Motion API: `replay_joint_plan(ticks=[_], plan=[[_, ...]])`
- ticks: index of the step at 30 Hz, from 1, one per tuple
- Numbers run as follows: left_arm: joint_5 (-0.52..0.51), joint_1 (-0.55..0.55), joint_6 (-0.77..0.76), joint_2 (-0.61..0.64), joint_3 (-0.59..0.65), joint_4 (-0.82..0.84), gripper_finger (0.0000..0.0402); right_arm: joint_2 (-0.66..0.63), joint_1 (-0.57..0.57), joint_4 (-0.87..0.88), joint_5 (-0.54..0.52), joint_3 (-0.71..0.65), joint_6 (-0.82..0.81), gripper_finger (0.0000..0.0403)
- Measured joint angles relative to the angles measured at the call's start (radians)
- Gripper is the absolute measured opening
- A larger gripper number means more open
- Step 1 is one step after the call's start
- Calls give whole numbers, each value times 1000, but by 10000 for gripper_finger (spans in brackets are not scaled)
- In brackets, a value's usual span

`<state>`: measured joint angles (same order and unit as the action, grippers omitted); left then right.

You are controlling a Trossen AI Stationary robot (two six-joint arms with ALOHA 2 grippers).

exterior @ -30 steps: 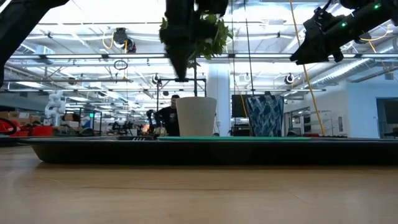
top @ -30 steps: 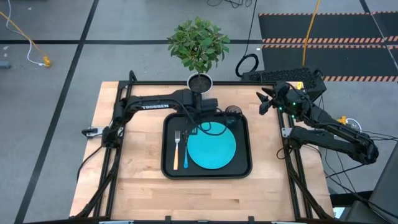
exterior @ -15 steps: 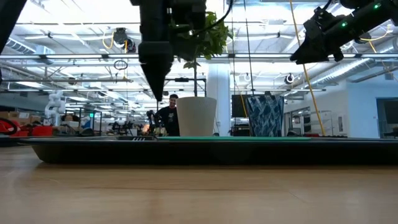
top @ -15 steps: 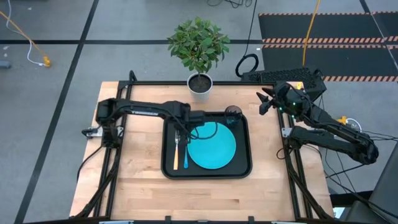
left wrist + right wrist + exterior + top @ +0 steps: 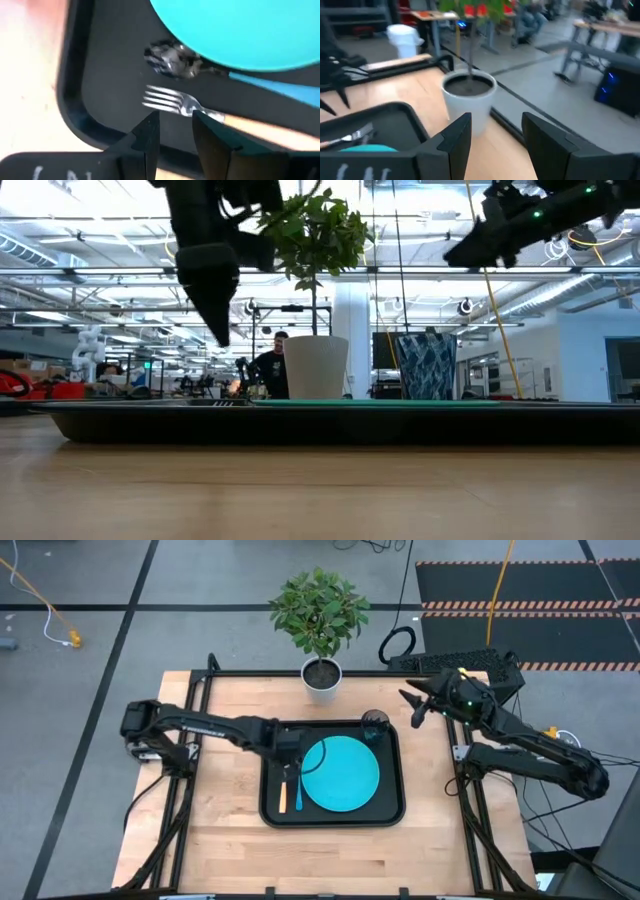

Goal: Pick and place plate/cup/fork/spoon on tray
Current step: Adjust the yellow fork on the black tray

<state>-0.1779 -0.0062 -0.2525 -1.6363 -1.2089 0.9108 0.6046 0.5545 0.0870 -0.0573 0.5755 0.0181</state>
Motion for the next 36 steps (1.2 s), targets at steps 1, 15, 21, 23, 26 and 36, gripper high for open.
replay_joint_plan(ticks=[1, 15, 21, 23, 26, 36], plan=[[-29, -9, -11, 15, 14, -27, 118, 13, 0, -33, 9, 0, 8, 169], [-155, -77, -272, 105, 267, -431, 118, 216, -18, -431, 113, 0, 48, 169], [-111, -72, -401, 108, 302, -491, 118, 259, -57, -553, 110, 0, 105, 169], [-114, -83, -437, 132, 287, -486, 118, 265, -59, -595, 111, 0, 113, 169], [-114, -101, -490, 150, 261, -499, 118, 266, -59, -628, 113, 0, 19, 169], [-93, -123, -617, 160, 261, -461, 118, 267, -62, -657, 125, 0, 11, 169]])
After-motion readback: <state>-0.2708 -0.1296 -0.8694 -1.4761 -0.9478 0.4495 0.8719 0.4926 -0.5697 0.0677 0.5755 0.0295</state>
